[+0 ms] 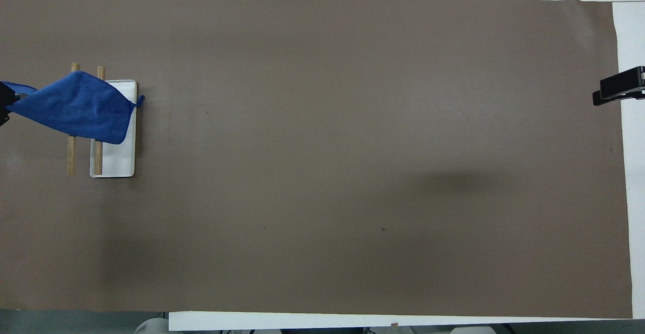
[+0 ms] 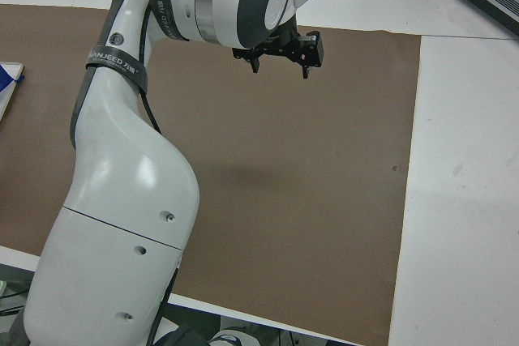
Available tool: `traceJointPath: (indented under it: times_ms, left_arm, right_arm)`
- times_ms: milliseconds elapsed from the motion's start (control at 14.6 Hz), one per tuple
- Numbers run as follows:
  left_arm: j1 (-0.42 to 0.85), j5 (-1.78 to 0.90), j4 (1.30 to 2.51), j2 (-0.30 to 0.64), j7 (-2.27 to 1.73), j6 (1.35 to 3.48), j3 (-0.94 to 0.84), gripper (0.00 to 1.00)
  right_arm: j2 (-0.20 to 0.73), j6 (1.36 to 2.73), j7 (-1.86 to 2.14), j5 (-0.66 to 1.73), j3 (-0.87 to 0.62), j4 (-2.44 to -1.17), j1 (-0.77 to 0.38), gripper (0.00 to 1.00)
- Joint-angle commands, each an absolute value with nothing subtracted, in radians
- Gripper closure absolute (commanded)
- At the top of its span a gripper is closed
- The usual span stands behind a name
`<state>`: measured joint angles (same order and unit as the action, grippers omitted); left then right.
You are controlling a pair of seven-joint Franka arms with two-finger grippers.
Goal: Right arm passes towel to left arm to hang
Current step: 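Lower the towel over the wooden rods with the left gripper and release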
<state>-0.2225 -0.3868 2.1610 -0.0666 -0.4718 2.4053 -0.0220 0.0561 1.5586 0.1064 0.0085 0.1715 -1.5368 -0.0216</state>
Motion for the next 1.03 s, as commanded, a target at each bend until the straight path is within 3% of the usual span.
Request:
traceJointPath:
  times_ms: [0, 69, 137, 206, 274, 549, 823, 960]
  left_arm:
    - [-0.235, -0.376, 2.227, -0.092, -0.459, 2.437, -0.026, 0.98]
    - [-0.235, -0.376, 2.229, -0.092, -0.456, 2.436, -0.026, 0.92]
    - [-0.236, -0.376, 2.227, -0.092, -0.456, 2.436, -0.026, 0.67]
    - [-0.239, -0.376, 2.226, -0.092, -0.457, 2.430, -0.026, 0.31]
    - [-0.244, -0.376, 2.218, -0.091, -0.457, 2.425, -0.026, 0.01]
    - [-0.252, -0.376, 2.081, -0.046, -0.457, 2.357, -0.025, 0.00]
    - [-0.242, -0.194, 1.814, 0.031, -0.463, 2.049, -0.025, 0.00]
    - [-0.215, -0.108, 1.746, 0.032, -0.457, 1.958, -0.032, 0.00]
  right_arm:
    - [0.029, 1.586, 0.126, -0.008, 0.167, -1.574, -0.020, 0.00]
    - [0.029, 1.586, 0.124, -0.008, 0.167, -1.575, -0.020, 0.00]
    - [0.029, 1.586, 0.124, -0.008, 0.167, -1.575, -0.020, 0.00]
    - [0.029, 1.586, 0.124, -0.008, 0.167, -1.575, -0.020, 0.00]
    - [0.029, 1.586, 0.123, -0.008, 0.167, -1.575, -0.020, 0.00]
    - [0.023, 1.583, 0.123, -0.006, 0.166, -1.586, -0.020, 0.00]
    - [0.021, 1.577, 0.126, -0.006, 0.167, -1.588, -0.017, 0.00]
    - [0.014, 1.575, 0.124, -0.006, 0.167, -1.607, -0.017, 0.00]
